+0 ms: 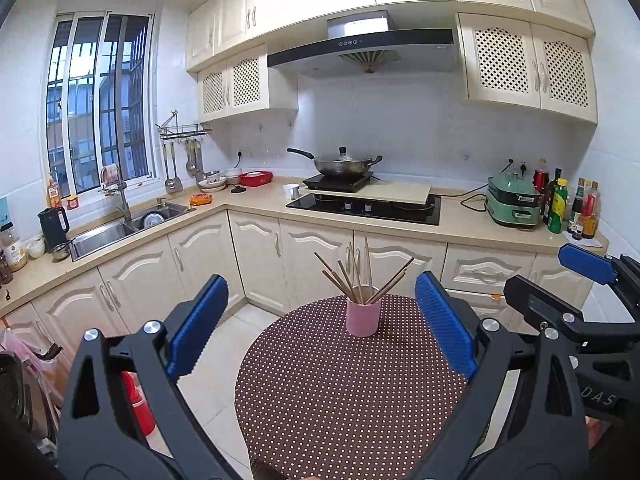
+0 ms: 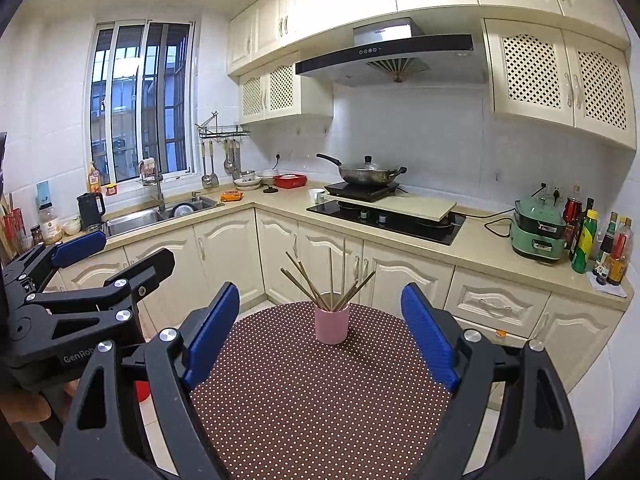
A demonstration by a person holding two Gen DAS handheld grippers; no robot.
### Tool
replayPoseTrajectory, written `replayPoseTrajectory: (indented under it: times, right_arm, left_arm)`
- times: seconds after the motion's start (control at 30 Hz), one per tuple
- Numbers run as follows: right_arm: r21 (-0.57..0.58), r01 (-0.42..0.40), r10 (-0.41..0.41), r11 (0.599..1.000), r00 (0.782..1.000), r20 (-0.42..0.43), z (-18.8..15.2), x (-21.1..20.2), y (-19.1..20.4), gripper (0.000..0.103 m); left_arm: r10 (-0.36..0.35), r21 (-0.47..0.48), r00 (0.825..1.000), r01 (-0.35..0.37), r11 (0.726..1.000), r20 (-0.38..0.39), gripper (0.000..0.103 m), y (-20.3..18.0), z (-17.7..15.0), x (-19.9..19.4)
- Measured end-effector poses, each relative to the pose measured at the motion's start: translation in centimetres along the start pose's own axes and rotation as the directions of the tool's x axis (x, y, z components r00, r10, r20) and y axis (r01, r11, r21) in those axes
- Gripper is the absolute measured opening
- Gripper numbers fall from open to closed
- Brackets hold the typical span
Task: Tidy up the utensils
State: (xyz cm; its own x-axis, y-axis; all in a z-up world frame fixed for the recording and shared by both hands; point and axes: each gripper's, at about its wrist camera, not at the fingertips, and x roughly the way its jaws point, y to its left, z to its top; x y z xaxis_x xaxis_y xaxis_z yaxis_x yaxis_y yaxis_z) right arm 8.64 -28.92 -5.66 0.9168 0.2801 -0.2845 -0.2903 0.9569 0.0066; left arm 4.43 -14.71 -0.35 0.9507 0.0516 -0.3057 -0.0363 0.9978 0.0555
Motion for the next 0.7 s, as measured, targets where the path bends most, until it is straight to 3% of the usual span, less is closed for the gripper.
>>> replayPoseTrajectory:
  times: [0.7]
  right_arm:
    - [0.013,-0.005,0.005,1.000,1.000,-0.010,0.2,1.2,-0.6,0.081]
  left_arm:
    - [0.014,0.019,1.000,-0.015,1.000,0.018,0.093,-0.4,0.5,1.2]
